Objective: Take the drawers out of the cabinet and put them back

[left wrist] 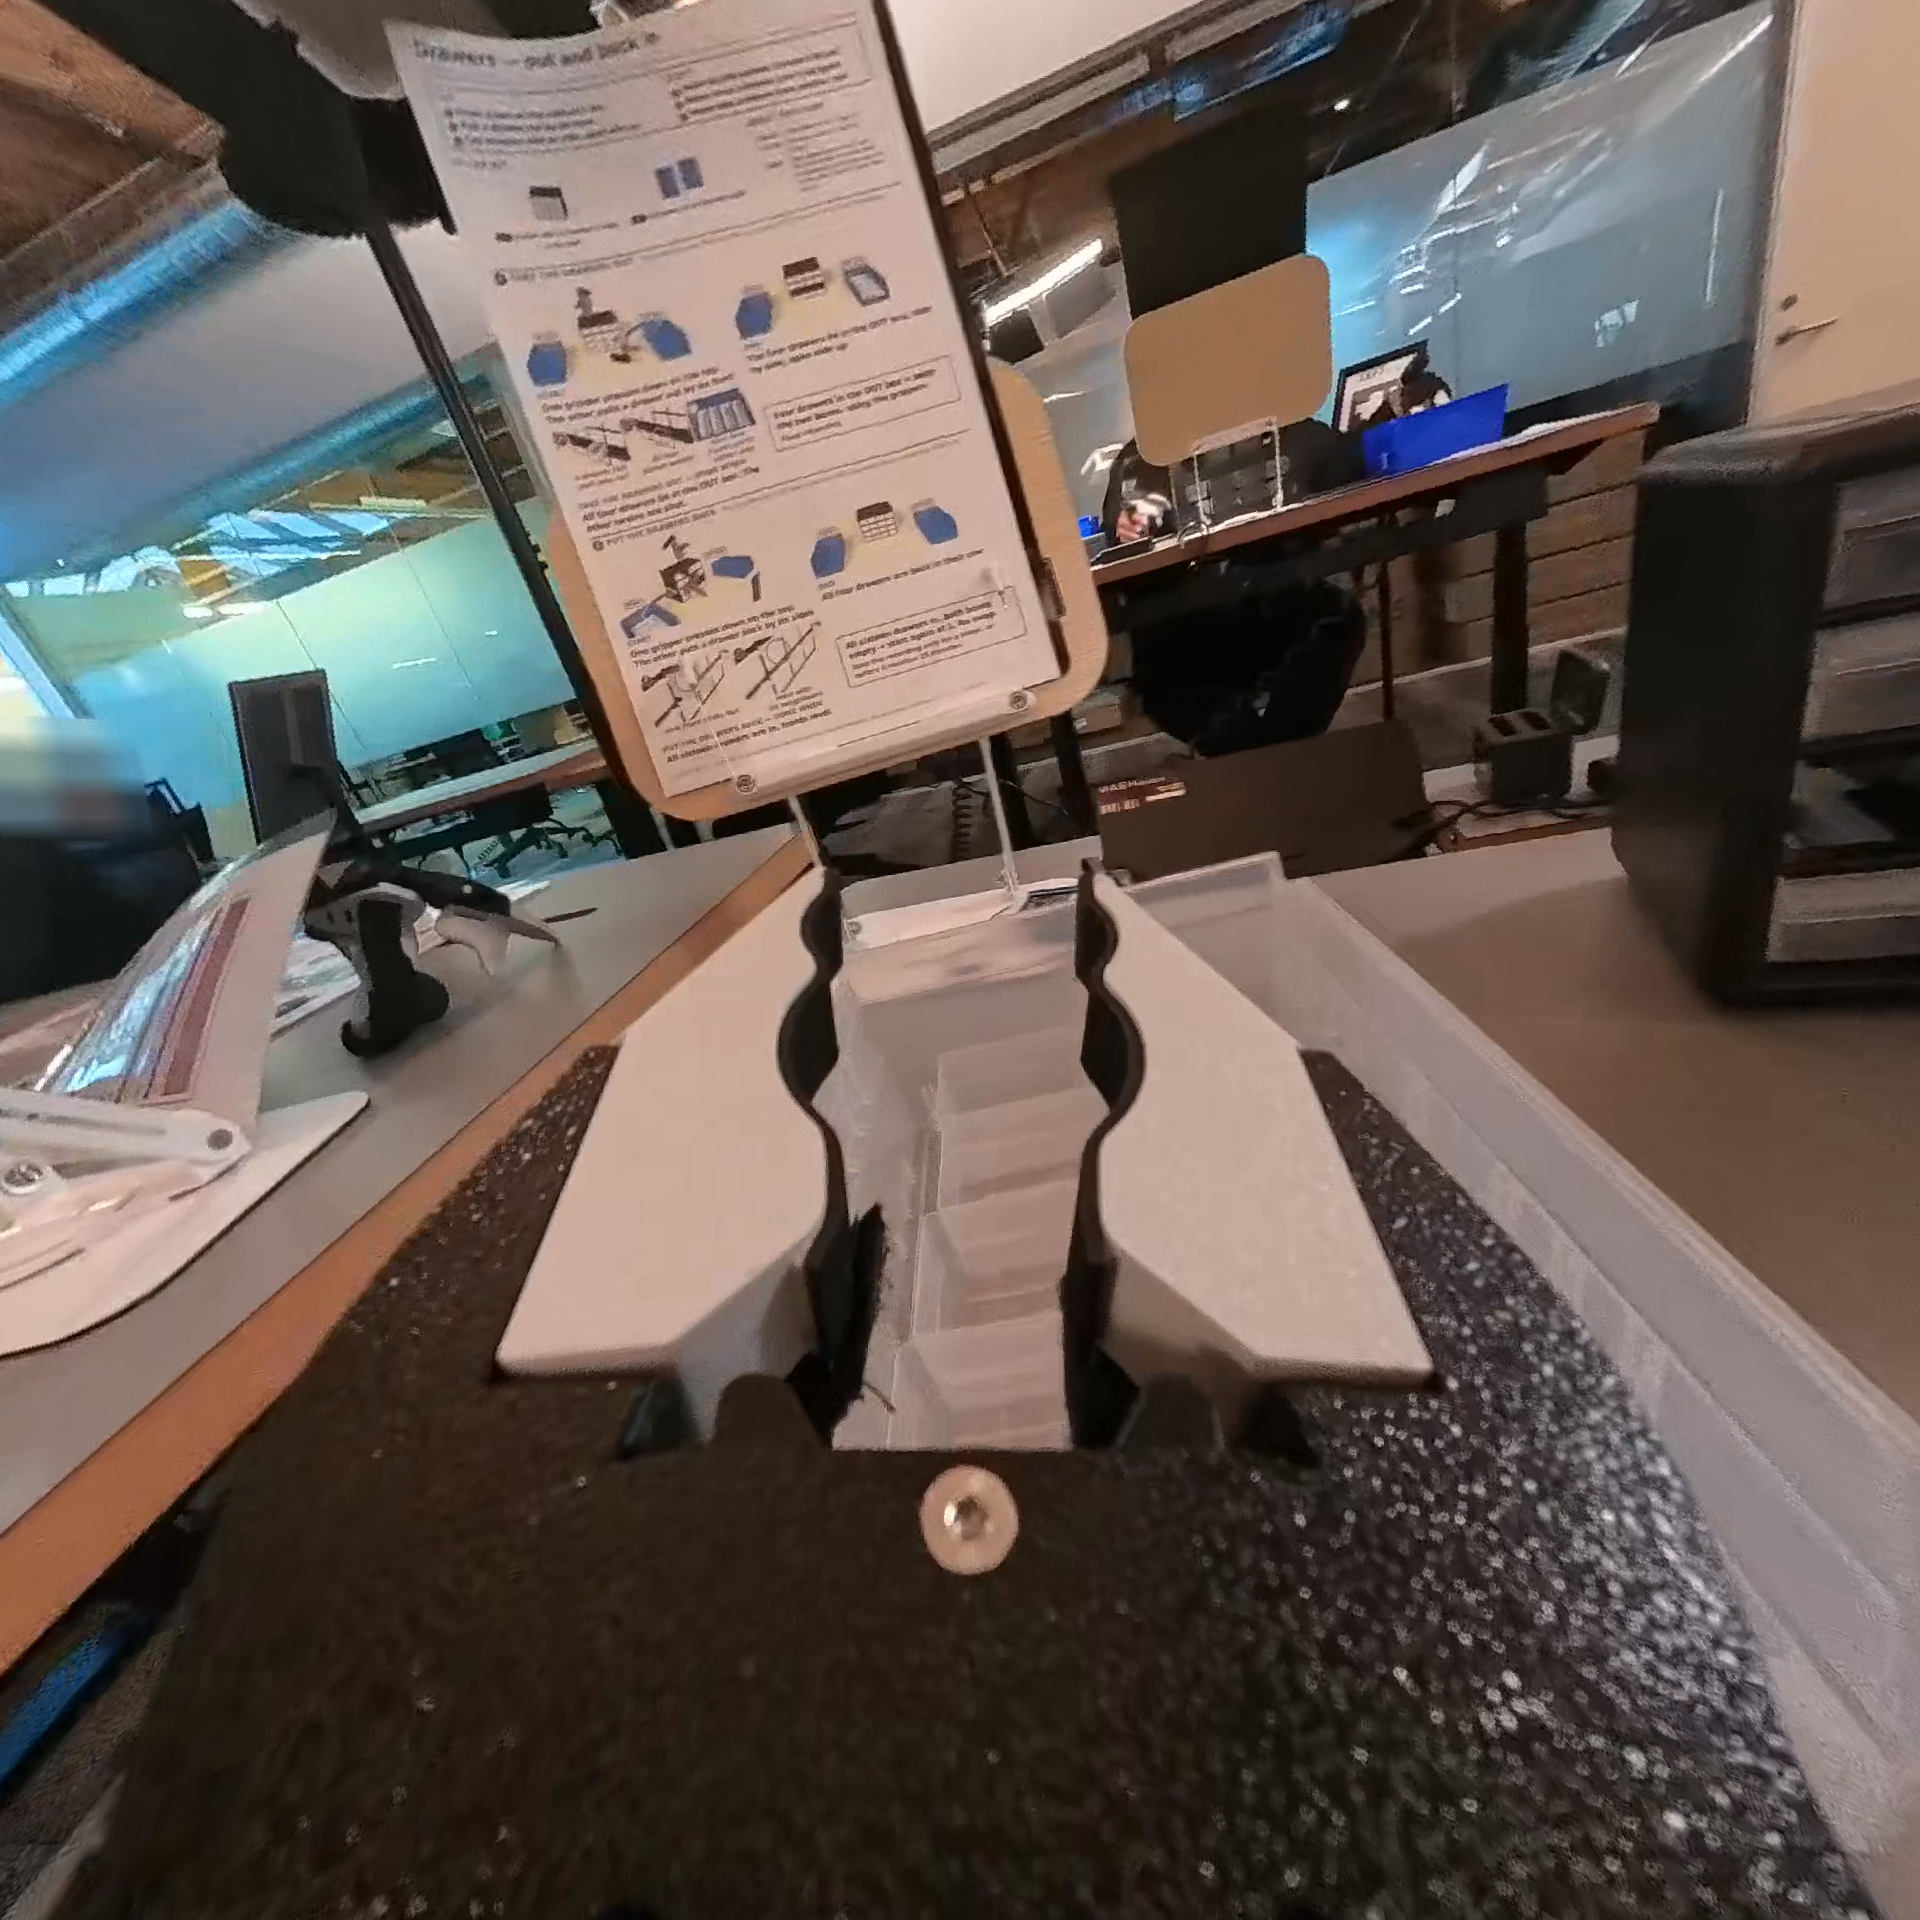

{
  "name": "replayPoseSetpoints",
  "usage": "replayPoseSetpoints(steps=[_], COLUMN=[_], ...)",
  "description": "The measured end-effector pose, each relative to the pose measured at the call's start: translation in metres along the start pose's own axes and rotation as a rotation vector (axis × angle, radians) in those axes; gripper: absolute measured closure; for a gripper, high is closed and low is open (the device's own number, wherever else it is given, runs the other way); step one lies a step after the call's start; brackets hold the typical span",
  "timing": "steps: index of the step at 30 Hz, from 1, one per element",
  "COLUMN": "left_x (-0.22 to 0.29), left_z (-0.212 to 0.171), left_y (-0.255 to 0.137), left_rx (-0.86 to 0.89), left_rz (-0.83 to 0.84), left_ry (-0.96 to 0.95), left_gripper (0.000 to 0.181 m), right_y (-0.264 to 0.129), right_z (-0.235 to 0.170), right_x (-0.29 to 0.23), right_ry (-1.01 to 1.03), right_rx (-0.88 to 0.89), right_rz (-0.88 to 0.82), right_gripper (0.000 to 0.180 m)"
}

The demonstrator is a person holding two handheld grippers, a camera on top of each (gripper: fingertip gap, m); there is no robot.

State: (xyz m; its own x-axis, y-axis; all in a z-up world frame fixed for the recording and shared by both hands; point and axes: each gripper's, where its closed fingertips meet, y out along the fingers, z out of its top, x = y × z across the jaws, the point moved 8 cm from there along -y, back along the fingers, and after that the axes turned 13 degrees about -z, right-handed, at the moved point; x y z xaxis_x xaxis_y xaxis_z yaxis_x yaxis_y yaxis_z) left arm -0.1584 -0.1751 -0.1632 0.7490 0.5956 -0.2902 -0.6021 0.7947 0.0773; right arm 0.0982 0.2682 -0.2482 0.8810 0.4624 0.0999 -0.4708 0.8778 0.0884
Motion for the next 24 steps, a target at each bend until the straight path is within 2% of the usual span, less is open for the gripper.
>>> replayPoseSetpoints(steps=[3, 8, 24], left_x=[-0.007, -0.009, -0.020], left_z=[-0.004, -0.013, -0.016], left_y=[0.003, 0.006, 0.005], left_rx=[0.000, -0.037, -0.068], left_rz=[-0.002, -0.002, -0.005], left_ry=[-0.019, -0.010, -0.020], left_gripper=[0.138, 0.138, 0.141], right_y=[0.006, 0.025, 0.045], right_z=[-0.003, -0.009, -0.015], right_x=[-0.007, -0.007, 0.003], right_ry=[-0.062, -0.063, 0.005], right_rx=[-0.048, -0.146, -0.197], right_rz=[0.030, 0.030, 0.172], right_gripper=[0.118, 0.143, 0.158])
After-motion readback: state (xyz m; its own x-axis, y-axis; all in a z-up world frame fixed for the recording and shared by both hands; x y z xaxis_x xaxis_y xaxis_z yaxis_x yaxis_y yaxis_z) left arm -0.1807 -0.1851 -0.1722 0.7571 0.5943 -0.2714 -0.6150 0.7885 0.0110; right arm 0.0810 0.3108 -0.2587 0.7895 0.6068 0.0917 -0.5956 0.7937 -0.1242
